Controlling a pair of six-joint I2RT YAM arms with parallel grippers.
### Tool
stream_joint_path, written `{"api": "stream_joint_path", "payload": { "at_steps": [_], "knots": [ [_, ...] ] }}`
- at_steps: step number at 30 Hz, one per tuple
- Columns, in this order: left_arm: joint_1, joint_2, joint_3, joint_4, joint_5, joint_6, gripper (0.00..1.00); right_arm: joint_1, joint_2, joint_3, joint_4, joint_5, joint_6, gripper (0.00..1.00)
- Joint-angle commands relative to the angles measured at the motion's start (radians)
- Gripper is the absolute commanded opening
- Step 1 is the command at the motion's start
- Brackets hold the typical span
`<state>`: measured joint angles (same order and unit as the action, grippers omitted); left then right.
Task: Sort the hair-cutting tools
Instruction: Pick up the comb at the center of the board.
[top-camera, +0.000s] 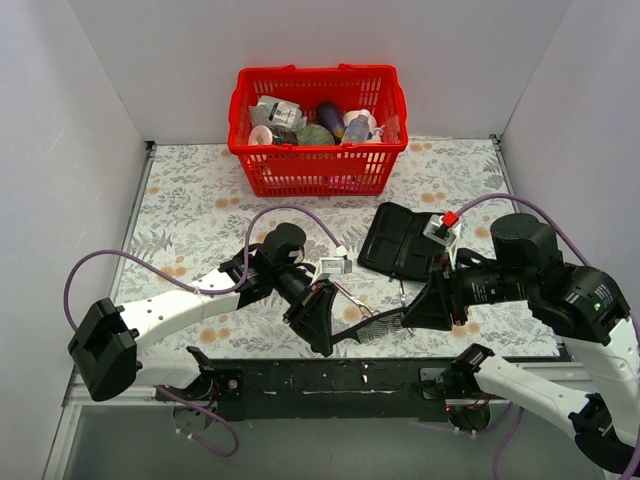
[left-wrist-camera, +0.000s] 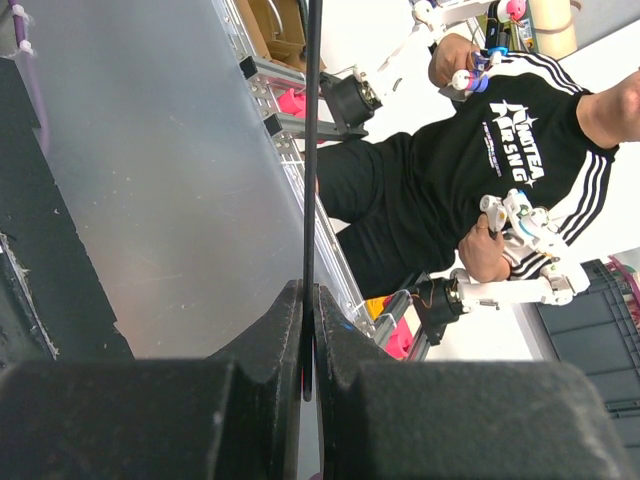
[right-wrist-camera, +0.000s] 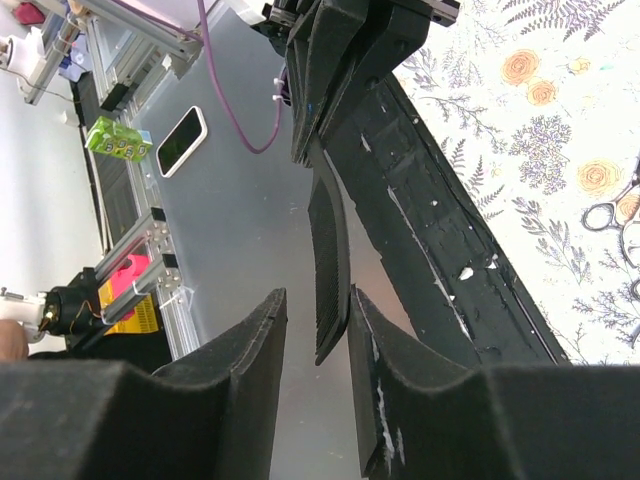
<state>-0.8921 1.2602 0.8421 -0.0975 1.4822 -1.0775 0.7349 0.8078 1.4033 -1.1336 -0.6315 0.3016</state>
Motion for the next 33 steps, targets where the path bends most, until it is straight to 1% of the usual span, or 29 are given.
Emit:
{"api": "stream_joint_path", "payload": {
  "at_steps": [1, 4, 6, 13, 14, 16, 17, 18, 19, 21, 22, 25, 26, 27, 29, 31, 33],
  "knots": [
    [0.009, -0.013, 0.018, -0.005, 0.082, 0.022, 0.0, 0.0, -0.012, 0.005, -0.011, -0.022, -0.018, 0.36],
    [0.009, -0.01, 0.022, -0.008, 0.084, 0.021, 0.0, -0.002, -0.012, -0.004, 0.003, -0.025, -0.015, 0.31],
    [0.009, -0.007, 0.02, -0.007, 0.082, 0.021, 0.02, 0.0, -0.01, -0.01, 0.012, -0.022, -0.013, 0.29],
    [0.009, -0.005, 0.015, -0.007, 0.082, 0.022, 0.02, 0.001, -0.007, -0.056, 0.084, -0.05, 0.01, 0.26],
    [0.009, -0.005, 0.015, -0.008, 0.081, 0.024, 0.02, 0.001, -0.006, -0.059, 0.092, -0.05, 0.011, 0.24],
    [0.009, -0.008, 0.014, -0.008, 0.076, 0.024, 0.02, 0.0, -0.001, -0.058, 0.092, -0.047, 0.01, 0.05],
    [0.009, -0.008, 0.014, -0.008, 0.076, 0.024, 0.03, 0.0, 0.001, -0.05, 0.087, -0.043, 0.01, 0.01],
    [0.009, -0.008, 0.014, -0.01, 0.076, 0.024, 0.04, 0.0, 0.002, -0.047, 0.084, -0.039, 0.008, 0.01],
    [0.009, -0.007, 0.014, -0.008, 0.075, 0.024, 0.1, 0.0, 0.002, -0.044, 0.086, -0.034, 0.007, 0.01],
    [0.009, -0.004, 0.015, -0.01, 0.069, 0.024, 0.17, 0.0, -0.004, -0.032, 0.084, -0.016, 0.01, 0.01],
    [0.009, -0.002, 0.018, -0.01, 0.067, 0.024, 0.22, 0.0, -0.005, -0.027, 0.083, 0.001, 0.008, 0.01],
    [0.009, -0.001, 0.031, -0.008, 0.026, 0.011, 0.33, -0.002, -0.007, -0.029, 0.072, 0.03, 0.013, 0.01],
    [0.009, 0.002, 0.034, -0.013, 0.004, 0.005, 0.52, 0.0, -0.007, -0.033, 0.06, 0.039, 0.013, 0.01],
    [0.009, 0.013, 0.044, -0.016, -0.029, 0.002, 0.98, 0.0, -0.009, -0.033, 0.051, 0.05, 0.014, 0.01],
    [0.009, 0.03, 0.084, -0.065, -0.062, 0.028, 0.98, 0.0, -0.013, -0.029, 0.025, 0.088, 0.014, 0.01],
    [0.009, 0.054, 0.115, -0.117, -0.129, 0.045, 0.98, 0.0, -0.018, -0.017, -0.017, 0.145, 0.019, 0.01],
    [0.01, 0.076, 0.172, -0.151, -0.225, 0.057, 0.98, 0.0, -0.024, -0.009, -0.043, 0.189, 0.031, 0.01]
  ]
}}
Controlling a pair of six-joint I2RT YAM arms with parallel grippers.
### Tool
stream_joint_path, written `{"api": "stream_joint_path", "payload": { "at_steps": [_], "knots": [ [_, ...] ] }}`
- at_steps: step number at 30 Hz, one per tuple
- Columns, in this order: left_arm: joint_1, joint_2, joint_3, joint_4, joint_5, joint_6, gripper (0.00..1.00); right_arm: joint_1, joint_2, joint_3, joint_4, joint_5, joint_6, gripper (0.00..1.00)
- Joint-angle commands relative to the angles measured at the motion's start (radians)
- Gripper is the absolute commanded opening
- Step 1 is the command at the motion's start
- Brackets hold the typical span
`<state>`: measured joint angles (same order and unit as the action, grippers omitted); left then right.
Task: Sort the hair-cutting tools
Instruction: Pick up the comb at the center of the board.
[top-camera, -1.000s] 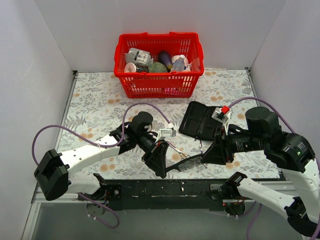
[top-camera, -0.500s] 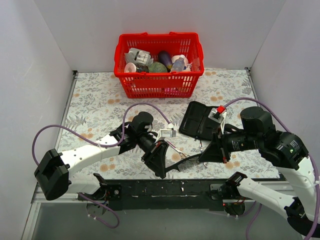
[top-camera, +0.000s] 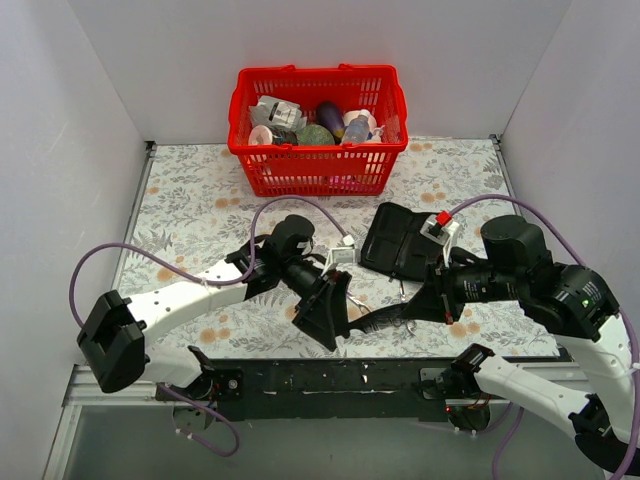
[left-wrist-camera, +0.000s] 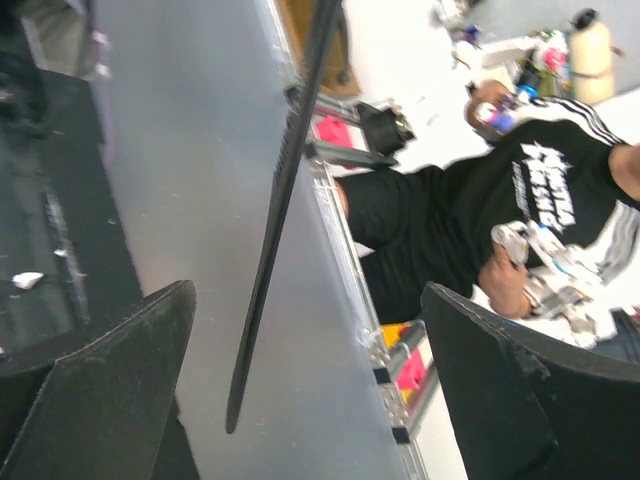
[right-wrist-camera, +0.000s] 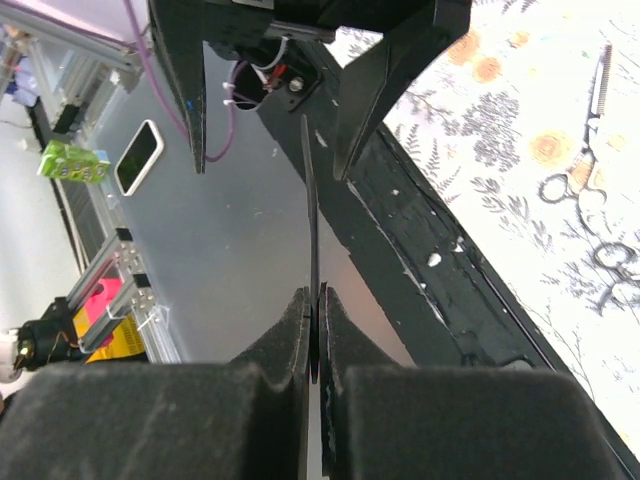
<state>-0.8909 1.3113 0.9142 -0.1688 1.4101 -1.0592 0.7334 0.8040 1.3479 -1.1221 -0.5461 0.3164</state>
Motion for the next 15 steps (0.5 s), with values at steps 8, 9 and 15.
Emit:
{"api": "stream_joint_path", "payload": {
  "at_steps": [8, 9, 15],
  "knots": [
    [0.073, 0.25, 0.363, -0.294, -0.883, -0.06, 0.98, 0.0, -0.042, 0.083, -0.168, 0.454, 0.177, 0.01],
    [0.085, 0.287, 0.382, -0.284, -0.91, -0.102, 0.98, 0.001, -0.048, 0.073, -0.169, 0.49, 0.203, 0.01],
    [0.141, 0.477, 0.512, -0.236, -0.981, -0.18, 0.98, 0.001, -0.1, -0.033, -0.15, 0.794, 0.413, 0.01]
  ]
}}
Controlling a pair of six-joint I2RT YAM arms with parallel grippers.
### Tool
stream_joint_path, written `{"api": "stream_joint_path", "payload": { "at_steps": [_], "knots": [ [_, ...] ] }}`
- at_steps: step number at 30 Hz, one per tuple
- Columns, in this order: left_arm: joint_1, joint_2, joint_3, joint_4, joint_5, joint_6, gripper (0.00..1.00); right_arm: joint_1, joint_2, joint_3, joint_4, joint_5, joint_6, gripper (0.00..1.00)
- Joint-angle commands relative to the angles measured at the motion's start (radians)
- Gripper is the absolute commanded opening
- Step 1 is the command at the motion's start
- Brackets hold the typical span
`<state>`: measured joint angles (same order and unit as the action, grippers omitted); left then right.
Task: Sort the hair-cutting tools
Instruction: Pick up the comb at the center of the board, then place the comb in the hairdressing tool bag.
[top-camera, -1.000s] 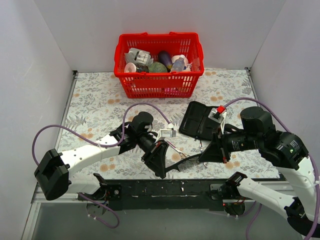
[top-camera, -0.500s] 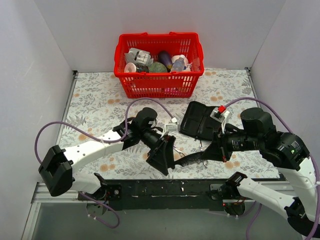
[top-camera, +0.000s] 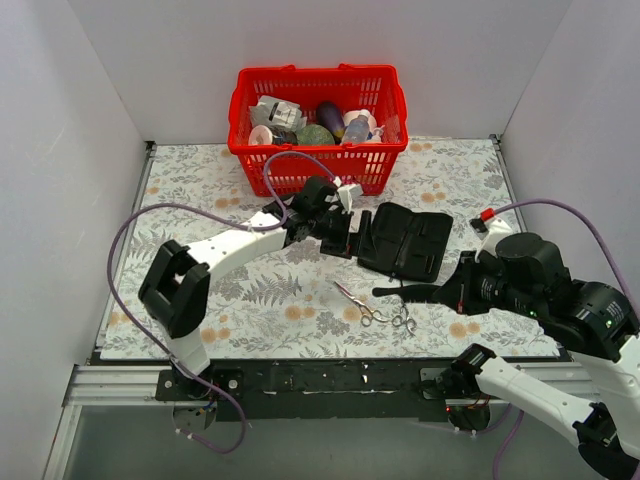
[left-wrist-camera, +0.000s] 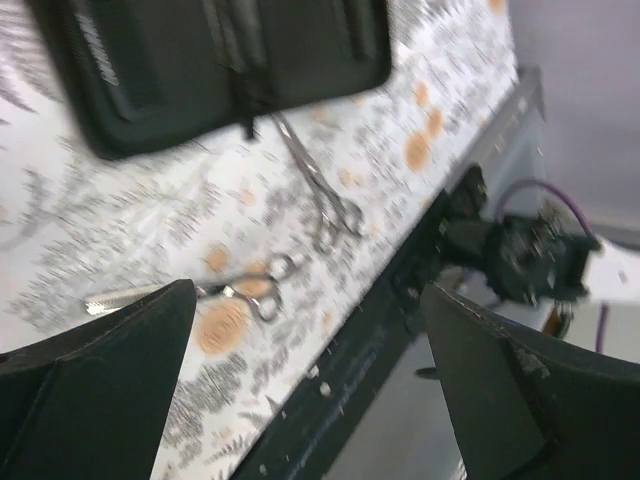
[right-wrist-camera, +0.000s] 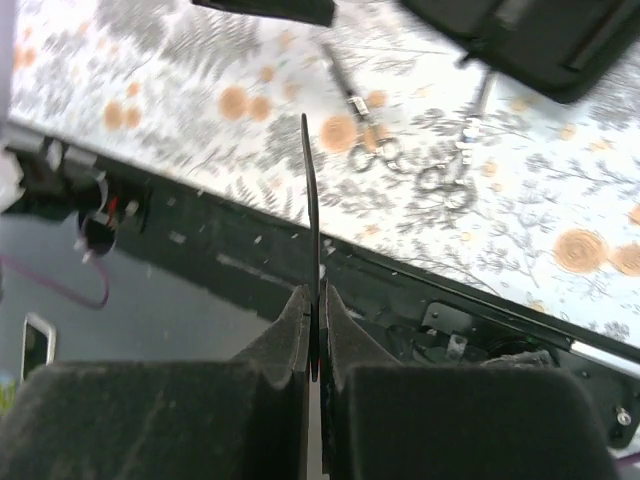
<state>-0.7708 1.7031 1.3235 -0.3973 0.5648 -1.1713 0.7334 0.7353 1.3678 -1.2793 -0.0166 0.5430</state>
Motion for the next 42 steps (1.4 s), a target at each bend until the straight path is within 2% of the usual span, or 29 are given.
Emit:
{"api": "stream_joint_path", "payload": {
  "at_steps": [1, 7, 10, 17, 24, 27, 29, 35, 39, 42],
  "knots": [
    [0.021, 0.11, 0.146, 0.001, -0.141, -0.07, 0.98, 0.001, -0.037, -0.079, 0.017, 0.336, 0.214, 0.01],
    [0.039, 0.28, 0.232, 0.084, -0.146, -0.085, 0.98, 0.001, -0.083, -0.179, 0.075, 0.567, 0.365, 0.01],
    [0.045, 0.348, 0.269, 0.1, -0.163, -0.087, 0.98, 0.001, -0.094, -0.24, 0.136, 0.621, 0.418, 0.01],
    [0.083, 0.385, 0.201, 0.202, -0.227, -0.099, 0.98, 0.001, -0.085, -0.332, 0.265, 0.633, 0.463, 0.01],
    [0.126, 0.391, 0.229, 0.324, -0.121, -0.155, 0.98, 0.001, -0.103, -0.365, 0.293, 0.615, 0.46, 0.01],
    [0.126, 0.414, 0.311, 0.319, -0.121, -0.16, 0.98, 0.001, -0.109, -0.365, 0.281, 0.627, 0.46, 0.01],
    [0.126, 0.467, 0.426, 0.275, -0.12, -0.151, 0.98, 0.001, -0.111, -0.365, 0.276, 0.629, 0.462, 0.01],
    [0.12, 0.643, 0.733, 0.255, -0.004, -0.18, 0.98, 0.001, -0.129, -0.394, 0.287, 0.616, 0.459, 0.01],
    [0.114, 0.727, 0.813, 0.287, 0.015, -0.217, 0.98, 0.001, -0.149, -0.42, 0.302, 0.612, 0.45, 0.01],
    [0.105, 0.751, 0.806, 0.353, -0.043, -0.211, 0.98, 0.001, -0.159, -0.438, 0.316, 0.606, 0.436, 0.01]
  ]
}}
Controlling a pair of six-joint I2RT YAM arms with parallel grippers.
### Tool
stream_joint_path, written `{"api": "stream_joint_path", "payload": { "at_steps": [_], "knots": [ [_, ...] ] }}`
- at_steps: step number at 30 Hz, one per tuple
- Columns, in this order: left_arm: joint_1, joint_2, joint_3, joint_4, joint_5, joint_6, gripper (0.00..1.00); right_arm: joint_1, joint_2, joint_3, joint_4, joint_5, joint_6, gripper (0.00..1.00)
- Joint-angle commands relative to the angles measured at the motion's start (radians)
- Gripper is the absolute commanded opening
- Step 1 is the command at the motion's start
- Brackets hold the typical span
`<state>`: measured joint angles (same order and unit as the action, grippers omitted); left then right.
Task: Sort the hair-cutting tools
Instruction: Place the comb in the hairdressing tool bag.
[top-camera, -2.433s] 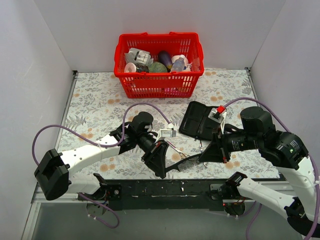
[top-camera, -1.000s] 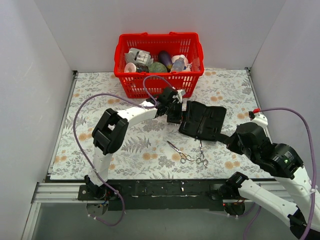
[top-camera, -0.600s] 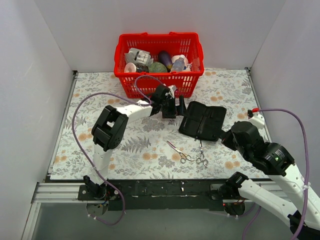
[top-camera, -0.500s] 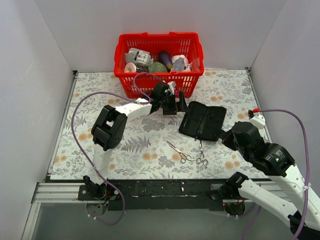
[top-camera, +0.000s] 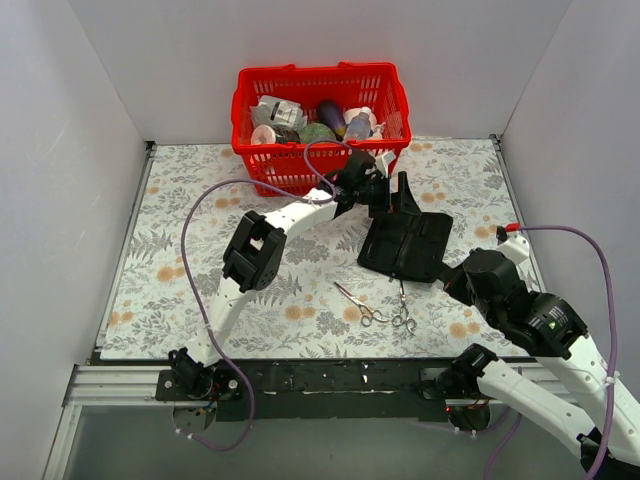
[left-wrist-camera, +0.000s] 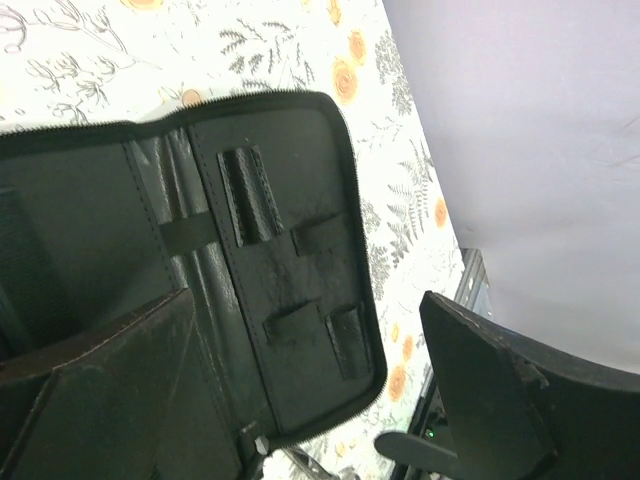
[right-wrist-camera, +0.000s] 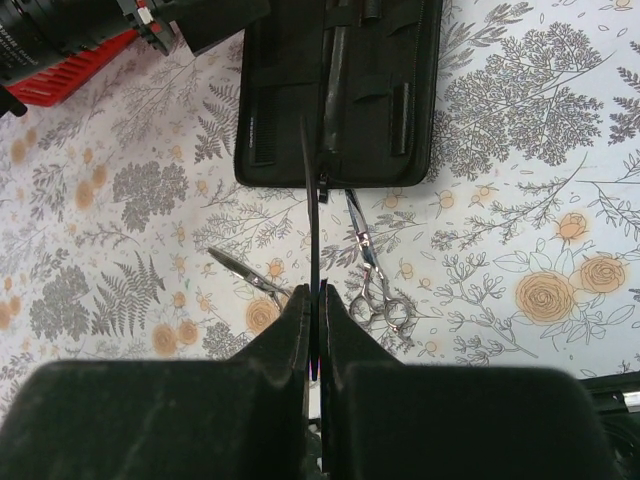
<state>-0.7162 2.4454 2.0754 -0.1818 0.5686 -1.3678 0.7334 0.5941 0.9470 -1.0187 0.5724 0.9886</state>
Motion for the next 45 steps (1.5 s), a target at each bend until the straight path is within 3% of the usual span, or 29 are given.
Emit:
{"api": "stream_joint_path", "payload": {
  "at_steps": [1, 6, 9, 15, 27, 37, 41, 44, 45],
  "knots": [
    [0.047, 0.013, 0.051, 0.174, -0.067, -0.008, 0.98, 0.001, -0.02, -0.02, 0.058, 0.012, -0.016, 0.01],
    [0.018, 0.052, 0.029, 0.341, -0.165, 0.013, 0.98, 0.001, -0.025, -0.059, 0.1, -0.011, -0.042, 0.01],
    [-0.021, 0.076, 0.031, 0.418, -0.232, 0.1, 0.98, 0.001, -0.024, -0.085, 0.118, -0.032, -0.054, 0.01],
    [-0.135, 0.086, -0.038, 0.533, -0.453, 0.441, 0.98, 0.001, -0.02, -0.102, 0.135, -0.035, -0.09, 0.01],
    [-0.138, 0.256, 0.077, 0.564, -0.601, 0.489, 0.98, 0.001, -0.045, -0.148, 0.125, -0.101, -0.096, 0.01],
    [-0.135, 0.284, 0.084, 0.405, -0.599, 0.538, 0.98, 0.001, -0.083, -0.122, 0.075, -0.101, -0.076, 0.01],
    [-0.135, 0.198, -0.064, 0.372, -0.65, 0.588, 0.98, 0.001, -0.077, -0.113, 0.077, -0.103, -0.076, 0.01],
    [-0.138, 0.153, -0.084, 0.239, -0.703, 0.602, 0.98, 0.001, -0.074, -0.102, 0.074, -0.097, -0.077, 0.01],
    [-0.138, 0.147, -0.066, 0.129, -0.722, 0.592, 0.98, 0.001, -0.077, -0.096, 0.077, -0.095, -0.077, 0.01]
  ]
}}
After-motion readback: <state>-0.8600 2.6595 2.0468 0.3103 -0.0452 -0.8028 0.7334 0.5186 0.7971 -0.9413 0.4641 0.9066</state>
